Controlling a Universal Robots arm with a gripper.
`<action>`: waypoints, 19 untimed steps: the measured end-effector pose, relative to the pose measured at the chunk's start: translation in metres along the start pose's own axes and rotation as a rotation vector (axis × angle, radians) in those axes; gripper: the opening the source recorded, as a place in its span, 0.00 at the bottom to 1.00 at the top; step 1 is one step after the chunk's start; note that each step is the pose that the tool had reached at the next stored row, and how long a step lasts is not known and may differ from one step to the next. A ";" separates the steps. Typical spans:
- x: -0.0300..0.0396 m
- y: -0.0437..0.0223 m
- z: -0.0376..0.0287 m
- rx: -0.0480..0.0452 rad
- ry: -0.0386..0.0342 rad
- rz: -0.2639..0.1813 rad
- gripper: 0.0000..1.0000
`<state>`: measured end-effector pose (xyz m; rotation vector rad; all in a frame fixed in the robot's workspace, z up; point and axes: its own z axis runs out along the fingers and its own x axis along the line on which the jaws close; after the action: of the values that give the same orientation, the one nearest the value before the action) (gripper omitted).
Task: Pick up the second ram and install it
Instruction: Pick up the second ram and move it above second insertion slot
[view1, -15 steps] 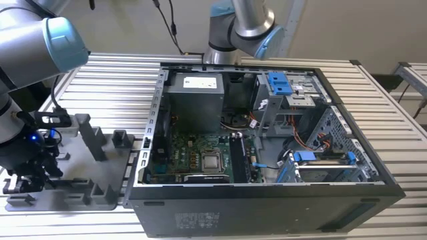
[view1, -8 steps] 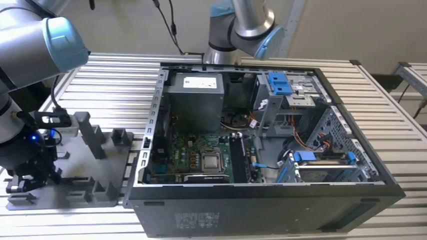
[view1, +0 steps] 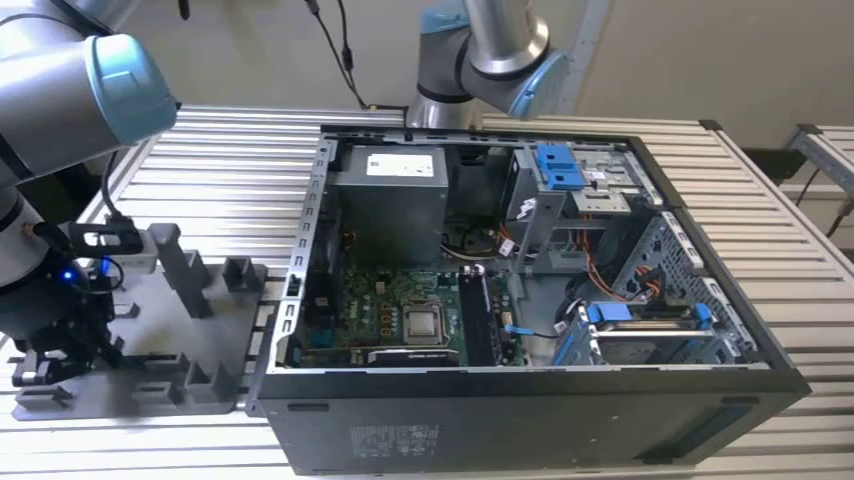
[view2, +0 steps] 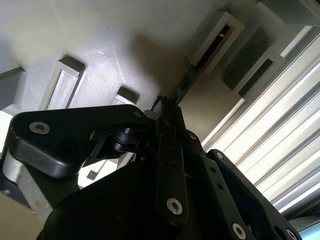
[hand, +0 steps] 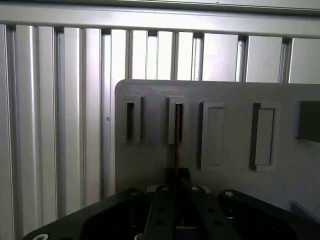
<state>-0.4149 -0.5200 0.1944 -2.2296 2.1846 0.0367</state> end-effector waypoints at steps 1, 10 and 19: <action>0.0000 0.0000 0.0000 0.0000 0.0000 0.000 0.14; -0.0002 0.0000 -0.0049 0.0000 0.0000 -0.001 0.14; -0.0006 0.0000 -0.0189 0.0001 0.0000 -0.001 0.14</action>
<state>-0.4149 -0.5200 0.2132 -2.2307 2.1834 0.0367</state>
